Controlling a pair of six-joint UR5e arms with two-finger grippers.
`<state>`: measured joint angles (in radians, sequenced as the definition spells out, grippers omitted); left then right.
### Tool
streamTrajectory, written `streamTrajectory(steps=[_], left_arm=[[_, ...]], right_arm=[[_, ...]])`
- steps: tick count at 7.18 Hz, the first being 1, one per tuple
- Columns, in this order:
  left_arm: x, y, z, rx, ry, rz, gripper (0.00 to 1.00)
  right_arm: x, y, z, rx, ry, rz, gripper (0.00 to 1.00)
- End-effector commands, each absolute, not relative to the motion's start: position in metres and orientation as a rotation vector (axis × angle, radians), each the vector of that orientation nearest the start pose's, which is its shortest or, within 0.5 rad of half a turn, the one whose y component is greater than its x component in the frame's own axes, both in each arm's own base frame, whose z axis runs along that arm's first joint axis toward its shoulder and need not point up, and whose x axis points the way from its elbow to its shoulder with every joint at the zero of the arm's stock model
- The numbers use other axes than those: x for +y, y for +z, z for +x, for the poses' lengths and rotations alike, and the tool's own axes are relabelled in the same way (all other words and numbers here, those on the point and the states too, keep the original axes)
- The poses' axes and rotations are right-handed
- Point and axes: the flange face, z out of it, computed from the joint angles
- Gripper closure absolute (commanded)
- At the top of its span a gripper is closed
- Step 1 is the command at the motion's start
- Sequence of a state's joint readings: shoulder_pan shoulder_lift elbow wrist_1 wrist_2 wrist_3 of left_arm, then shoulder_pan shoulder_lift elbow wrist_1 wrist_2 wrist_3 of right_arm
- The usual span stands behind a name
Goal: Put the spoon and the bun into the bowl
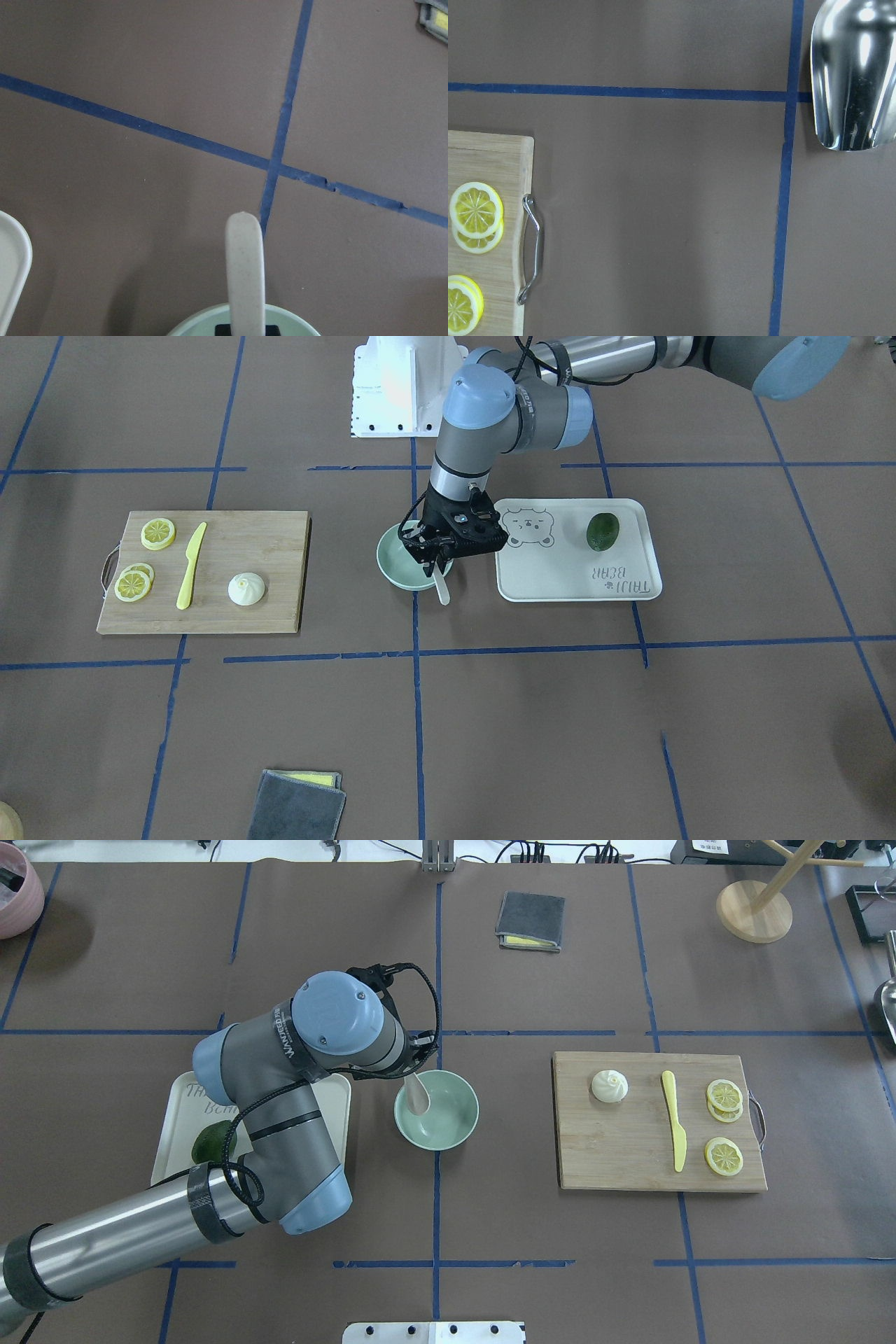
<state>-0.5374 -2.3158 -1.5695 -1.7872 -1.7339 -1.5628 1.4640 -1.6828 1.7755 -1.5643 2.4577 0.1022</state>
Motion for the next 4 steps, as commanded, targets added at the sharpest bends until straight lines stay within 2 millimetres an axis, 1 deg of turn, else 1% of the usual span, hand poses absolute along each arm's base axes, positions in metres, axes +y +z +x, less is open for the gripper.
streamTrajectory(steps=[1,3,4], left_arm=[[-0.463,0.186,0.548,0.977,-0.406,0.119,0.48],[-0.459,0.176,0.543,1.001,-0.400,0.124,0.47],[-0.455,0.166,0.536,1.023,-0.396,0.131,0.47]], right_arm=[[-0.454,0.595,0.006,-0.889,-0.051,0.011,0.00],[-0.456,0.589,0.003,-0.892,-0.065,0.035,0.00],[-0.458,0.587,0.003,-0.894,-0.066,0.040,0.00]])
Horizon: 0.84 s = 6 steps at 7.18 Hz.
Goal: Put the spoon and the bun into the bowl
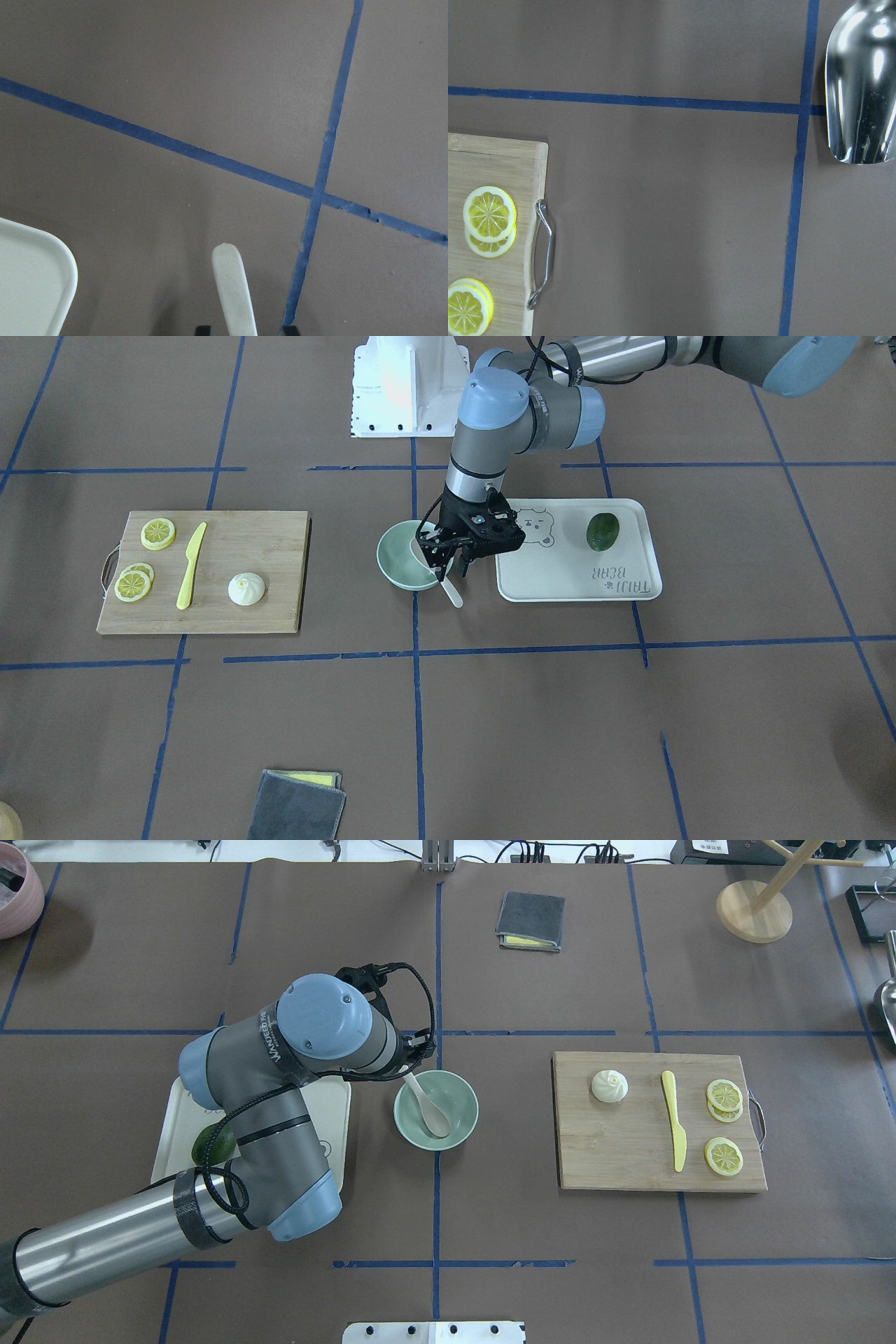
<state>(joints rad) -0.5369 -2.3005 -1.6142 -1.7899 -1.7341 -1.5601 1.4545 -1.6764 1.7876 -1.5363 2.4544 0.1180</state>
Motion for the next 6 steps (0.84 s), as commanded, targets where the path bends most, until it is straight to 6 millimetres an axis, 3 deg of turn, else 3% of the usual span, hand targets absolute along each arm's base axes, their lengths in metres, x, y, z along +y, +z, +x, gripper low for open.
streamTrajectory(steps=[1,2,3,5,6], left_arm=[[-0.450,0.155,0.524,1.052,-0.389,0.140,0.47],[-0.443,0.161,0.511,1.064,-0.341,0.121,0.47],[-0.450,0.170,0.482,1.067,-0.264,0.163,0.47],[-0.464,0.206,0.424,1.035,-0.099,0.239,0.47],[-0.465,0.217,0.407,1.017,-0.064,0.271,0.47]], right_arm=[[-0.459,0.585,0.001,-0.897,-0.054,0.036,0.00],[-0.459,0.564,-0.023,-0.904,-0.052,0.034,0.00],[-0.460,0.546,-0.058,-0.928,-0.021,0.035,0.00],[-0.449,0.519,-0.144,-0.945,0.024,0.078,0.00],[-0.447,0.497,-0.183,-0.964,0.026,0.085,0.00]])
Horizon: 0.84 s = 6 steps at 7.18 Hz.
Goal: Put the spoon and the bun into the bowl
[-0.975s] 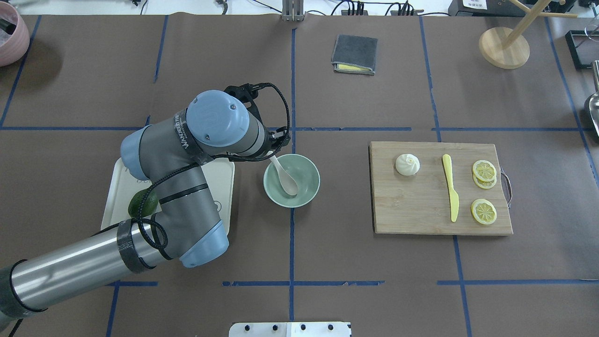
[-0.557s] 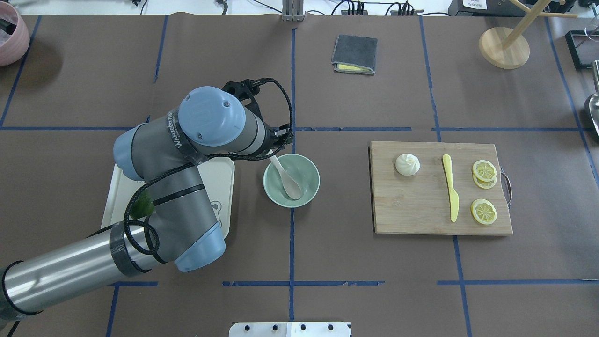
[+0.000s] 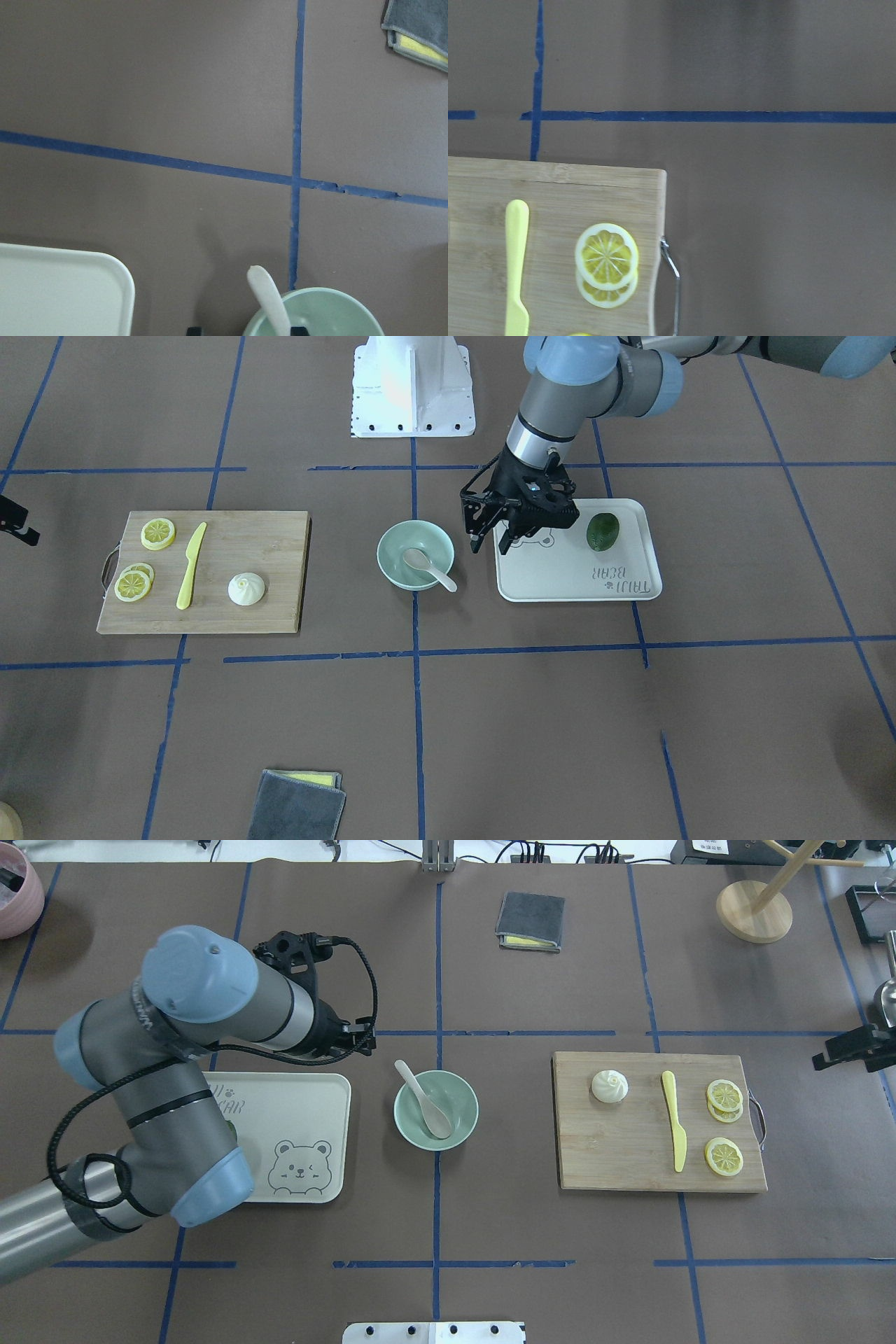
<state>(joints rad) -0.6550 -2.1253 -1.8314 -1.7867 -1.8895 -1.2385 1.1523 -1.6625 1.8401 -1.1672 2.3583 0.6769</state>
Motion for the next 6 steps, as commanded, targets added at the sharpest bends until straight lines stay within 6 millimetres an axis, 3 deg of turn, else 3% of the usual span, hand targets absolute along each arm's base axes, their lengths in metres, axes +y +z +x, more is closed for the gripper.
streamTrajectory(steps=[1,2,3,5,6], left_arm=[[-0.461,0.222,0.402,1.015,-0.064,0.270,0.47],[-0.460,0.232,0.401,1.001,-0.069,0.263,0.46],[-0.460,0.236,0.400,0.995,-0.071,0.261,0.46],[-0.460,0.236,0.403,0.994,-0.072,0.261,0.44],[-0.458,0.238,0.405,0.990,-0.069,0.255,0.44]], right_arm=[[-0.444,0.470,-0.228,-0.992,0.013,0.052,0.00],[-0.443,0.441,-0.289,-0.969,0.038,0.058,0.00],[-0.440,0.420,-0.335,-0.921,0.065,0.060,0.00],[-0.467,0.382,-0.382,-0.852,0.078,0.036,0.00],[-0.481,0.389,-0.396,-0.822,0.091,0.037,0.00]])
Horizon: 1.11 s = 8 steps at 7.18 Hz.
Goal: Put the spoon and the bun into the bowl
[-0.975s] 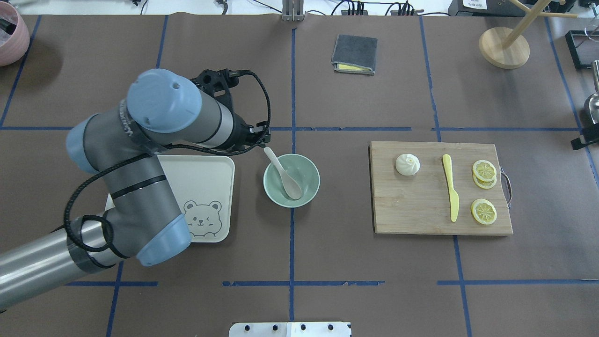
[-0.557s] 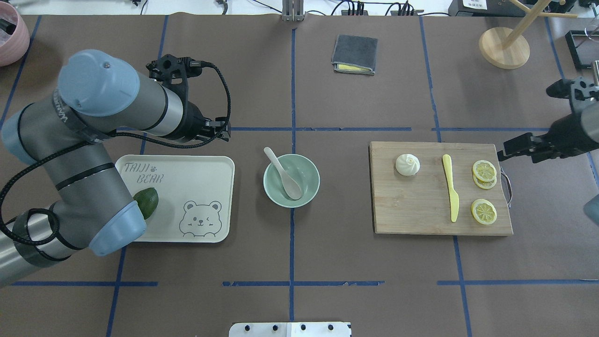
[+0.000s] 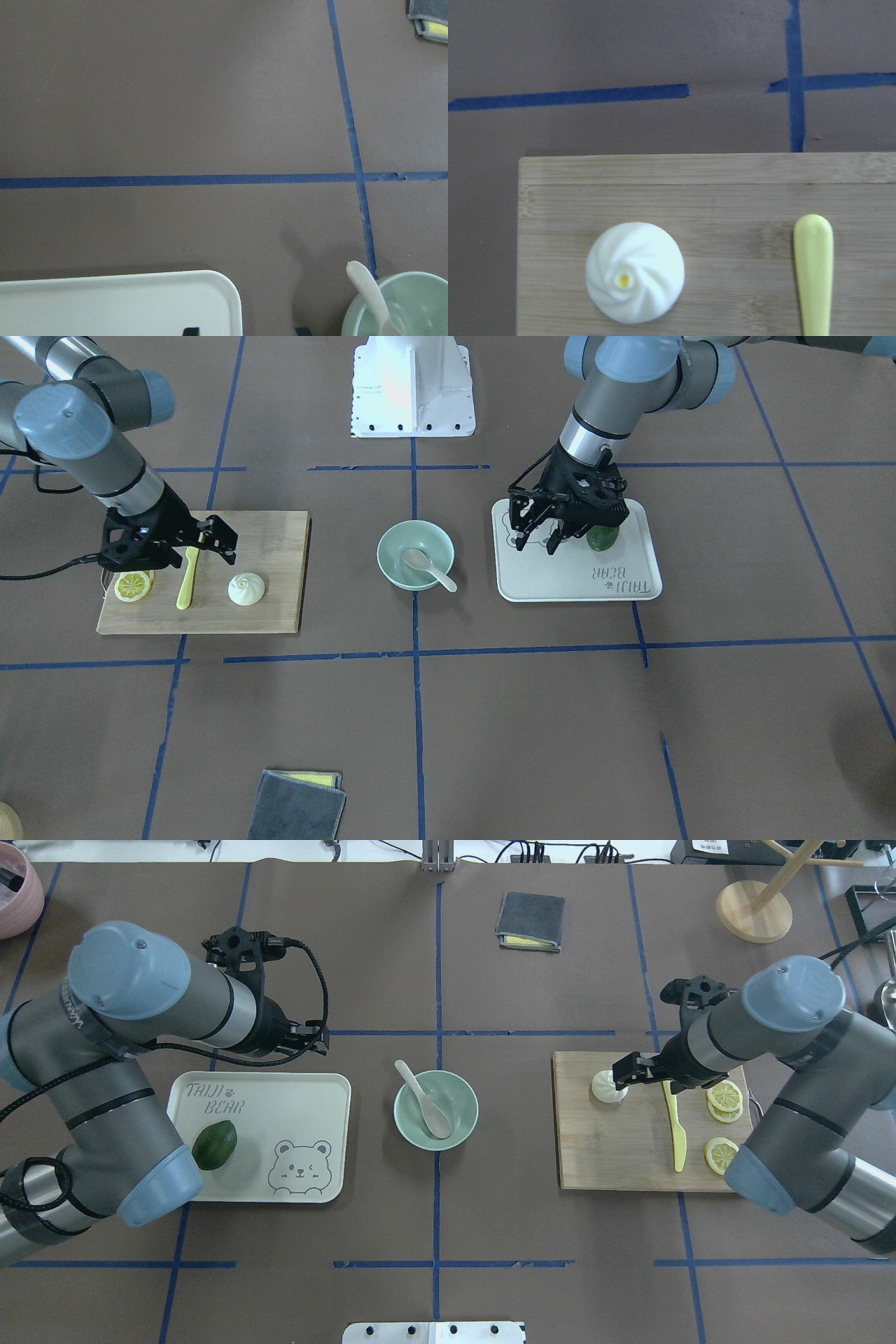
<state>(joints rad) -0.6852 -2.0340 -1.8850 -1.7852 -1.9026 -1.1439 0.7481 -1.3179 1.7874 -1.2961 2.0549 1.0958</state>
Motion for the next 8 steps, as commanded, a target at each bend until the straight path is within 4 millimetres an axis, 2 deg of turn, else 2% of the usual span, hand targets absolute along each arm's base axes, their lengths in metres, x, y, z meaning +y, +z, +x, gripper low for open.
streamTrajectory(steps=[1,3,4,7,8], left_arm=[[-0.459,0.239,0.406,0.987,-0.069,0.253,0.44],[-0.460,0.241,0.408,0.981,-0.071,0.252,0.44],[-0.460,0.241,0.408,0.981,-0.071,0.252,0.44],[-0.459,0.240,0.408,0.983,-0.070,0.251,0.43],[-0.459,0.240,0.408,0.983,-0.070,0.251,0.43]], right_arm=[[-0.479,0.395,-0.399,-0.811,0.090,0.030,0.00],[-0.472,0.398,-0.417,-0.789,0.074,0.044,0.01],[-0.470,0.403,-0.418,-0.781,0.072,0.038,0.02],[-0.469,0.400,-0.427,-0.783,0.065,0.035,0.29],[-0.470,0.401,-0.427,-0.782,0.065,0.034,0.50]])
